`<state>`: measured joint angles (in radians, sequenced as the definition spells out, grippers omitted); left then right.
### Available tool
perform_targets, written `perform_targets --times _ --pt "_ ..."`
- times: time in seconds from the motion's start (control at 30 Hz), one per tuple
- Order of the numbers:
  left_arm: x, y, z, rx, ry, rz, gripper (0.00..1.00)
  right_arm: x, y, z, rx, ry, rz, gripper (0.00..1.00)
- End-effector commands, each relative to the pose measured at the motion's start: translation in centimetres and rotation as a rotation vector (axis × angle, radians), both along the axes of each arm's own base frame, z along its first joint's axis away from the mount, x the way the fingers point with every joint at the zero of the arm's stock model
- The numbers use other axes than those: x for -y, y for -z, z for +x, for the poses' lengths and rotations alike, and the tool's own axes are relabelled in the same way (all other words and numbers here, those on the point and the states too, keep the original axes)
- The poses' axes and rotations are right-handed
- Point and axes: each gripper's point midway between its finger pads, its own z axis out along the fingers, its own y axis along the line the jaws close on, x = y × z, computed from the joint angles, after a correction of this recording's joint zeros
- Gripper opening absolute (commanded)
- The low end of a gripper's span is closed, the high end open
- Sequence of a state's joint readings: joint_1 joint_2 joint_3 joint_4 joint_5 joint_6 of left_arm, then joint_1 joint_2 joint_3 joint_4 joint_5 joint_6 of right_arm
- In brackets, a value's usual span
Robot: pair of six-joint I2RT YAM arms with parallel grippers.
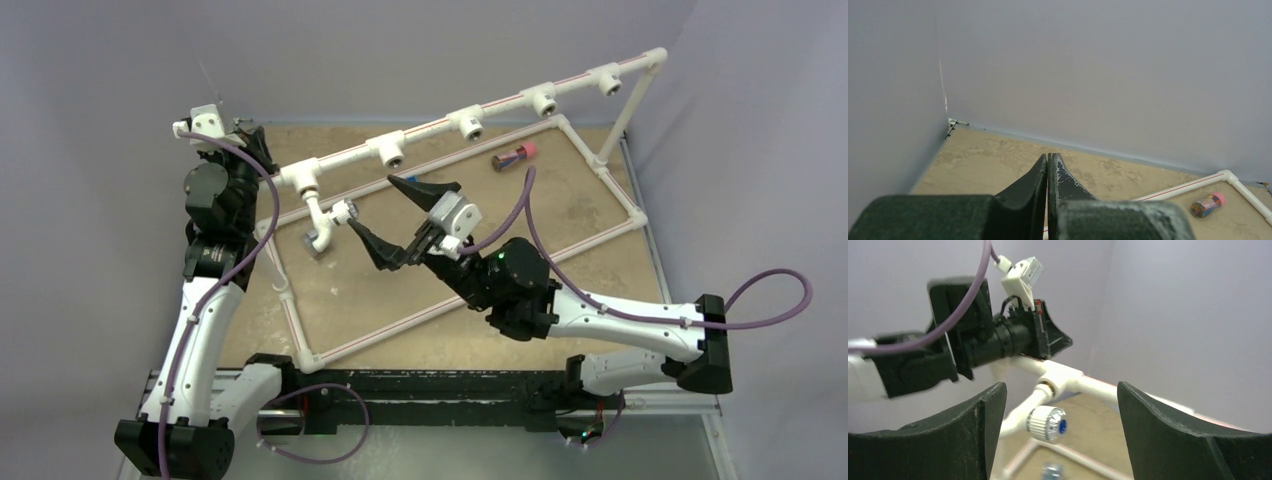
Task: Install the water faucets
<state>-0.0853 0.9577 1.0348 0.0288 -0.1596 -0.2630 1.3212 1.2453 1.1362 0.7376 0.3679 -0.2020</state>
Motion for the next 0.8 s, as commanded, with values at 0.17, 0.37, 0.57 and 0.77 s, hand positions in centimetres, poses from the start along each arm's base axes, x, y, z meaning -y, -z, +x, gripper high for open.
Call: perform_targets --times 0.17,0.37,0.57,0.77 --pt "1.5 11.9 -0.9 -0.397 0.078 0.014 0.00 -1.1 -1.0 -1.1 0.687 0.210 -0.537 0.85" --pt "1.5 11.8 -1.0 -0.394 0.077 0.014 0.00 -4.0 1.9 -1.4 0.919 0.241 -0.852 0.87" --pt "1.5 11.7 -1.0 -0.390 0.076 0.014 0.00 -5.7 4.6 -1.3 1.075 0.335 -1.068 0.87" --pt "1.5 11.6 -1.0 -0.387 0.078 0.013 0.00 -7.0 6.1 -0.4 1.125 0.404 -1.183 0.86"
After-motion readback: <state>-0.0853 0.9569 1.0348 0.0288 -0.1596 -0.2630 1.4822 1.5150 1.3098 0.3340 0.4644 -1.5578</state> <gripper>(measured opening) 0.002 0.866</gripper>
